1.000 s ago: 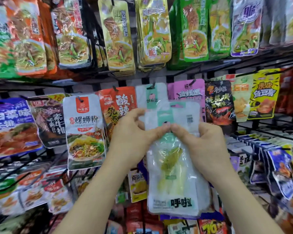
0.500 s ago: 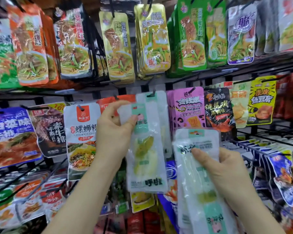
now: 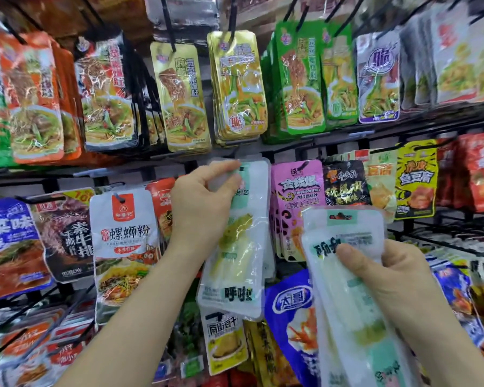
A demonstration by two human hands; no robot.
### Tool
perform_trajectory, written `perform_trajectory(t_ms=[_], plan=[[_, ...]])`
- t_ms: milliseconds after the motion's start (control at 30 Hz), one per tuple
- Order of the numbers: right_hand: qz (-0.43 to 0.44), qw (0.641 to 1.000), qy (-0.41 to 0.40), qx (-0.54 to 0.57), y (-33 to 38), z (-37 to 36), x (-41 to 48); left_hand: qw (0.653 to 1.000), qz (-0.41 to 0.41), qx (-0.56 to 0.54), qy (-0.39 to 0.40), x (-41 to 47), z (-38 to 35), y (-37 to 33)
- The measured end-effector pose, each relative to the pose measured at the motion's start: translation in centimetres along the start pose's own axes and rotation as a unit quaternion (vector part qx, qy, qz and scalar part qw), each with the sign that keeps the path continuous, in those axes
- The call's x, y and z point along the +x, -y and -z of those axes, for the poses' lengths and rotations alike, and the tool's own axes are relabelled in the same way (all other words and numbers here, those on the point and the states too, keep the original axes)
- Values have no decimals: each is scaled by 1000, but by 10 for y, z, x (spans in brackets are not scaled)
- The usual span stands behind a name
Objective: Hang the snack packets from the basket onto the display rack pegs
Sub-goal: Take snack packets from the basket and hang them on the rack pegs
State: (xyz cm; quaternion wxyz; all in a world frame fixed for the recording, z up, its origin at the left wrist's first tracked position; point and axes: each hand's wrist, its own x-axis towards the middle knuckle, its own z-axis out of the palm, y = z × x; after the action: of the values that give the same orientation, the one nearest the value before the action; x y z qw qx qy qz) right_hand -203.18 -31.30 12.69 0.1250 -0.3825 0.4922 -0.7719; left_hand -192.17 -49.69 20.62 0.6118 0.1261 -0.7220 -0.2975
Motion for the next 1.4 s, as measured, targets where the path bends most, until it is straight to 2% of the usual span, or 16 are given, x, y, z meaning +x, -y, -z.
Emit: perform_trajectory(t_ms=[200,400,533,667,767,867,933,1033,1067,1100,1167,1233,1300,1367,1400], plan=[[-63,996,32,58,-12,8,6,994,-64,87,7,5,-4,1],[-49,995,62,61,-8,-4,7,991,-16,129,29,11,-12,15],[-28,997,49,46,-9,-13,13,974,-46,207,84,17,-14,22],[-12,998,40,44,-13,-18,16,939,-124,321,16,5,-7,23],[-4,998,43,36,-18,-18,19,883,-229,410,-18,-5,1,29],[9,999,33,19,-23,-20,22,842,-281,458,52,-7,6,44],[13,1000,21,4,-27,-22,24,825,-269,489,84,-5,7,46],[29,999,7,-23,-32,-28,25,810,-253,521,90,2,5,42],[34,999,-2,-31,-33,-30,25,820,-244,509,96,3,4,39],[39,999,-12,-35,-34,-31,25,843,-225,477,102,2,5,35],[43,998,-31,-42,-37,-30,26,919,-150,350,101,-8,9,24],[44,996,-48,-53,-37,-30,26,969,-108,207,75,-33,15,9],[43,996,-60,-51,-38,-34,25,972,-82,178,128,-66,17,-8],[48,995,-72,-49,-40,-40,24,947,-58,253,189,-93,11,-12],[49,995,-75,-44,-42,-43,23,948,-36,258,184,-99,7,-8]])
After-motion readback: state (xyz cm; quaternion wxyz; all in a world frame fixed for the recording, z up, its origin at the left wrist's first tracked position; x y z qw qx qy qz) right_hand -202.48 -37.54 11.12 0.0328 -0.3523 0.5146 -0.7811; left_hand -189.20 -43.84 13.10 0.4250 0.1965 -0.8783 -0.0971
